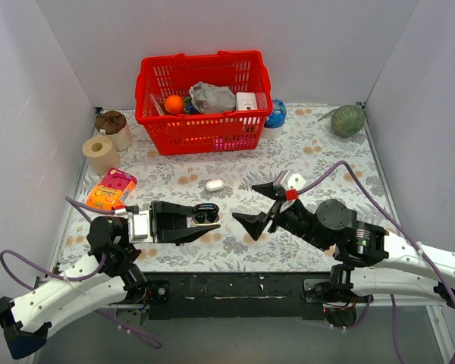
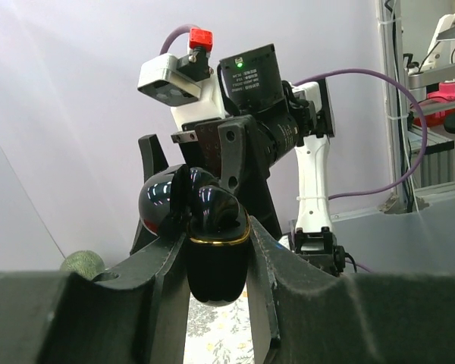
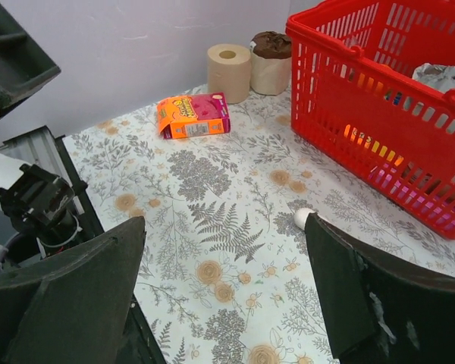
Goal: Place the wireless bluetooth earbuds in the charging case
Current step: Adjust the earbud with the charging case.
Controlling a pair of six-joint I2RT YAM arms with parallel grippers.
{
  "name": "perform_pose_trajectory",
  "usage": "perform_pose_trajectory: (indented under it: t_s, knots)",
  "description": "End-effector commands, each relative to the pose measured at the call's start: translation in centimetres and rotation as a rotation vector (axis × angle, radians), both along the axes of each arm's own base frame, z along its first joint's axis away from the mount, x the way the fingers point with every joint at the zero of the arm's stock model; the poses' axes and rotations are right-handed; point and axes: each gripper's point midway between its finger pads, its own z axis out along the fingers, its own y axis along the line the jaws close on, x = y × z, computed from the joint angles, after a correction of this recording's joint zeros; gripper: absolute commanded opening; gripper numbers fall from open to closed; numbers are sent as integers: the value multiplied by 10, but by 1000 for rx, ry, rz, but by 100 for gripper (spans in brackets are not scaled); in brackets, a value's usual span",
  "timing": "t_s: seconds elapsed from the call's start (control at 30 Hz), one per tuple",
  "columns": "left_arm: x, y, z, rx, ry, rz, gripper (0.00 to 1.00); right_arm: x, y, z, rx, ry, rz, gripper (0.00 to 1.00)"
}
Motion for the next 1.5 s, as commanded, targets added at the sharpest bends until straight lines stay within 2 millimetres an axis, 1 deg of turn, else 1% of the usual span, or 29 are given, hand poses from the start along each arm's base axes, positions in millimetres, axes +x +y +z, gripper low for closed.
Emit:
perform_pose_trajectory:
  t_s: [0.0, 0.07, 0.1, 0.13, 0.17, 0.2, 0.23, 0.27, 0.33, 0.37, 0.4, 0.43, 0.47, 0.5, 0.57, 0.6, 0.63, 0.67, 0.7, 0.73, 0.8, 0.87, 0.93, 0.97, 1.0, 1.07, 1.13, 1.3, 1.47]
  knots:
    - [14, -1, -9, -3, 98, 47, 0, 15, -18, 25, 104, 53, -128, 92]
    - [21, -2, -15, -1, 145, 66, 0, 26, -27, 27, 85, 88, -217, 83]
    - [30, -2, -19, -11, 206, 97, 0, 28, -26, 11, 6, 125, -243, 82]
    - [35, -3, -23, -15, 246, 110, 0, 30, -26, 10, -17, 143, -261, 82]
    - [41, -3, -24, -22, 287, 125, 0, 33, -30, 28, 14, 162, -296, 81]
    - [43, -3, -27, -29, 357, 118, 0, 34, -27, 15, -54, 188, -314, 81]
    - [49, -4, -31, -34, 396, 133, 0, 34, -26, 19, -39, 218, -319, 89]
    - [52, -5, -34, -32, 427, 138, 0, 31, -26, 32, -13, 236, -304, 94]
    - [61, -7, -42, -40, 550, 148, 0, 25, -24, 43, 30, 223, -253, 95]
    - [64, -8, -45, -37, 597, 149, 0, 16, -18, 37, 32, 219, -184, 96]
    - [67, -8, -48, -40, 638, 156, 0, 7, -27, 48, 91, 201, -131, 96]
    - [67, -8, -51, -40, 691, 145, 0, 1, -28, 70, 200, 160, -79, 96]
    - [68, -8, -53, -44, 706, 144, 0, -10, -30, 76, 235, 114, -6, 97]
    - [66, -6, -52, -56, 712, 139, 0, -15, -43, 73, 290, 103, 6, 97]
    - [67, -2, -55, -71, 729, 144, 0, -13, -56, 84, 390, 113, -13, 97]
    - [66, 2, -54, -86, 725, 149, 0, -12, -61, 91, 399, 122, -27, 91]
    - [65, 4, -53, -97, 715, 150, 0, -12, -60, 92, 368, 135, -33, 83]
    - [64, 5, -55, -96, 692, 153, 0, -18, -51, 72, 236, 161, 1, 80]
    - [59, 4, -64, -76, 671, 137, 0, -16, -31, 55, 127, 188, 6, 77]
    - [53, 7, -60, -94, 633, 120, 0, -21, -29, 73, 119, 199, 30, 72]
    - [49, 6, -72, -68, 580, 116, 0, -25, -9, 57, 16, 244, 63, 69]
    - [45, 7, -74, -62, 526, 113, 0, -25, -2, 63, 21, 252, 67, 67]
    - [43, 5, -79, -32, 454, 123, 0, -23, 9, 61, 8, 270, 68, 64]
    - [45, 4, -82, -21, 444, 134, 0, -23, 11, 68, 20, 279, 67, 62]
    - [47, 3, -84, -9, 424, 150, 0, -22, 18, 60, -12, 297, 61, 59]
    - [49, 1, -84, -3, 411, 160, 0, -21, 23, 58, -24, 327, 49, 52]
    - [50, 1, -84, -8, 406, 165, 0, -20, 30, 47, -49, 360, 39, 45]
    - [55, -3, -89, 10, 420, 175, 0, -21, 34, 34, -39, 390, 36, 44]
    - [57, -8, -87, 22, 423, 171, 0, -19, 37, 29, -38, 402, 24, 48]
